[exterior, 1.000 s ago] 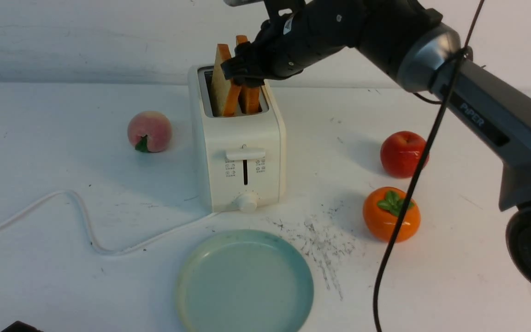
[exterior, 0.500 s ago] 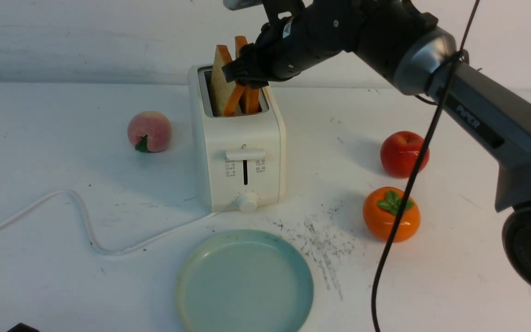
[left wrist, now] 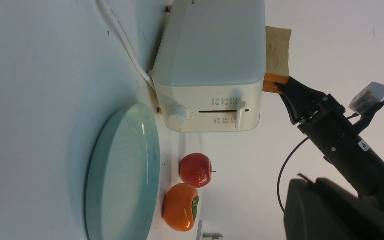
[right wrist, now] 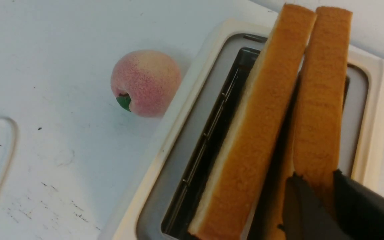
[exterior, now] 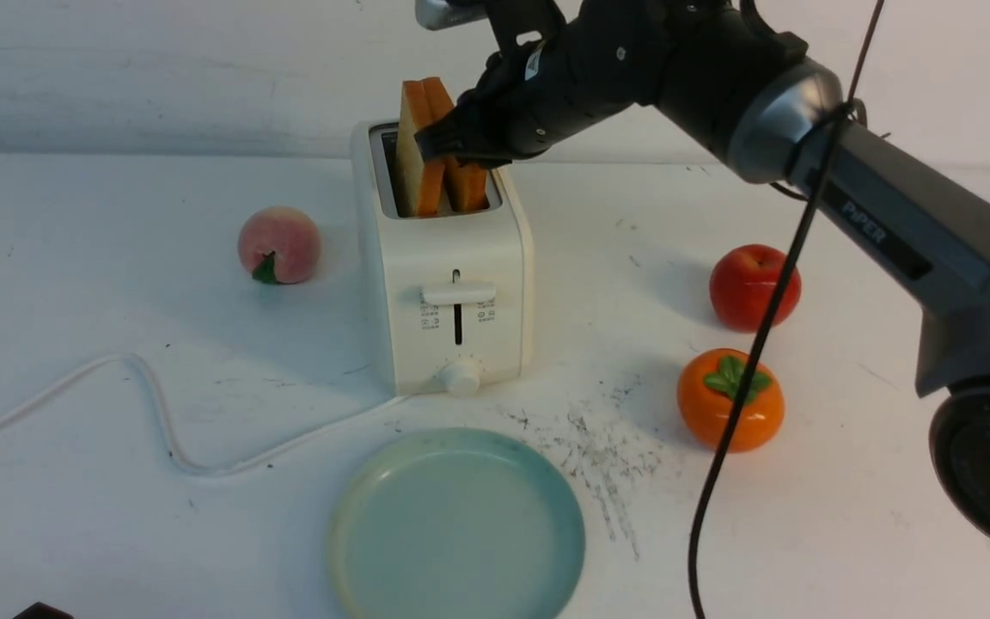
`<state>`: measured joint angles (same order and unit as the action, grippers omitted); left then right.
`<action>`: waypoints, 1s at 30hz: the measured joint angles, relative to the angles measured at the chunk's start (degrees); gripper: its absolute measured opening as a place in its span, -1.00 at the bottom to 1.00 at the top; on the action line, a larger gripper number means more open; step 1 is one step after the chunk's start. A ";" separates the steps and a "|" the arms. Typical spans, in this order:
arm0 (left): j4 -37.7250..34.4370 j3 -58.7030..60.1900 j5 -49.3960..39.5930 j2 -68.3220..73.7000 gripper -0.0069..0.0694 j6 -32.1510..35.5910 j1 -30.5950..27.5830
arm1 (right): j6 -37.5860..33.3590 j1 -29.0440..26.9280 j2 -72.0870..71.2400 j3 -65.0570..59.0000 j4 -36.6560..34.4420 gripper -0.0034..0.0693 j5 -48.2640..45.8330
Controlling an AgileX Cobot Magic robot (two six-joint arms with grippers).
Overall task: Take toasted bread from bread machine on white table place on plate.
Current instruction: 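Grasp the toast slice in the toaster and pull it up out of the slot with the right gripper, then place the held slice of bread on top of the slice on the plate with the right gripper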
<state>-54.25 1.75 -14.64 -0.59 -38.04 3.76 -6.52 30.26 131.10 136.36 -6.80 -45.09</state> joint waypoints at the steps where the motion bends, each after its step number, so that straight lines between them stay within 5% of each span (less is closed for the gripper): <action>1: 0.00 0.00 0.00 0.00 -0.77 0.00 0.00 | 0.00 0.00 -0.37 0.00 0.00 -0.64 -0.25; 11: 0.00 0.00 0.00 0.00 -0.75 0.00 0.00 | 0.00 0.00 -10.63 -0.38 3.98 -0.64 -3.17; 16: 0.00 0.00 0.00 0.00 -0.73 0.00 0.00 | 0.17 -0.06 -18.76 -0.08 8.48 -0.64 -12.14; 21: 0.00 0.00 0.00 0.00 -0.72 0.29 0.00 | 6.52 -0.72 -24.15 -0.03 18.51 -0.64 -26.57; 24: 0.07 0.00 -0.06 0.00 -0.72 2.32 0.00 | 10.87 -3.56 -25.60 -3.03 22.12 -0.64 -27.18; 30: 0.14 0.00 -0.49 0.00 -0.72 5.64 0.00 | 12.99 -7.65 -29.36 -17.85 11.70 -0.64 -27.38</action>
<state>-54.11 1.75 -15.14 -0.59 -32.40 3.76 6.46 22.61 101.74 118.51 4.90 -72.46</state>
